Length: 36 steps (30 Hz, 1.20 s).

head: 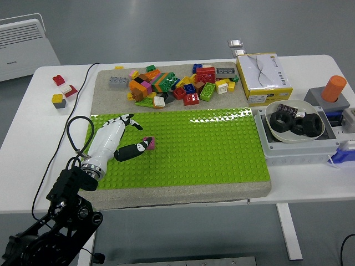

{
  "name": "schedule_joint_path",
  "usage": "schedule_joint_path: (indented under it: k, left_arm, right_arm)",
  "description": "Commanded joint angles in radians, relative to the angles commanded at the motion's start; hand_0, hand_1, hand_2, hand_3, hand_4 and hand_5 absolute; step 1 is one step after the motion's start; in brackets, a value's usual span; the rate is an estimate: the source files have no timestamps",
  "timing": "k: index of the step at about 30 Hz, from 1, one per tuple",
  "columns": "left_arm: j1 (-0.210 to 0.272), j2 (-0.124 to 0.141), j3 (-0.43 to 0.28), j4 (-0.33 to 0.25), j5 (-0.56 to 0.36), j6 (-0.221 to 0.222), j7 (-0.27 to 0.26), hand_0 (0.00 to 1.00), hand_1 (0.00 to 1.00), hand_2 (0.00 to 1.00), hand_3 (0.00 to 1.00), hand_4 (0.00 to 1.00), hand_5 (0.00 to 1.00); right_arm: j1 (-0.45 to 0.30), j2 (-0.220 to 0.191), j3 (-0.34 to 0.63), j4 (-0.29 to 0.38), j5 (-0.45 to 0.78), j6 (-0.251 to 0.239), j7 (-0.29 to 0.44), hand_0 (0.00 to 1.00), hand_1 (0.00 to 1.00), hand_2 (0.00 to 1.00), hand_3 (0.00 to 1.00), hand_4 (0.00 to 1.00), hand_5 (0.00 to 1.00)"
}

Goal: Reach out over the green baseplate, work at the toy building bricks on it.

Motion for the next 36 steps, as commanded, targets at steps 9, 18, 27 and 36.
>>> schedule_joint_path:
  k: [9,18,27,36]
  left_arm:
    - [0.093,0.077,-0.205,0.004,-0.005,-0.071,-0.141,0.889,0.848,0.849,0.618,0.553,0.122]
    - [0.077,0.083,-0.26,0.094,0.085,-0.107,-0.111,0.916,0.878,0.889,0.633,0.508,0.035]
    - [0.031,0.104,-0.174,0.107,0.109,-0.13,-0.086,0.977,0.951,0.942,0.648,0.524,0.033]
    - [0.02,0.122,-0.142,0.079,0.092,-0.195,-0.039,0.982,0.961,0.957,0.659,0.532,0.046]
  right_arm:
    - [-0.002,0.002,-0.014,0.0,0.015,-0.003,0.001,0.668,0.666,0.738,0.755,0.771,0.987]
    - [0.001,0.008,-0.018,0.0,0.018,-0.005,0.0,0.668,0.666,0.745,0.754,0.769,0.996]
    - [0.004,0.013,-0.042,0.0,0.039,-0.008,-0.003,0.668,0.667,0.744,0.753,0.769,0.994]
    - [0.006,0.009,-0.029,0.0,0.023,-0.007,-0.002,0.669,0.667,0.742,0.753,0.769,0.994]
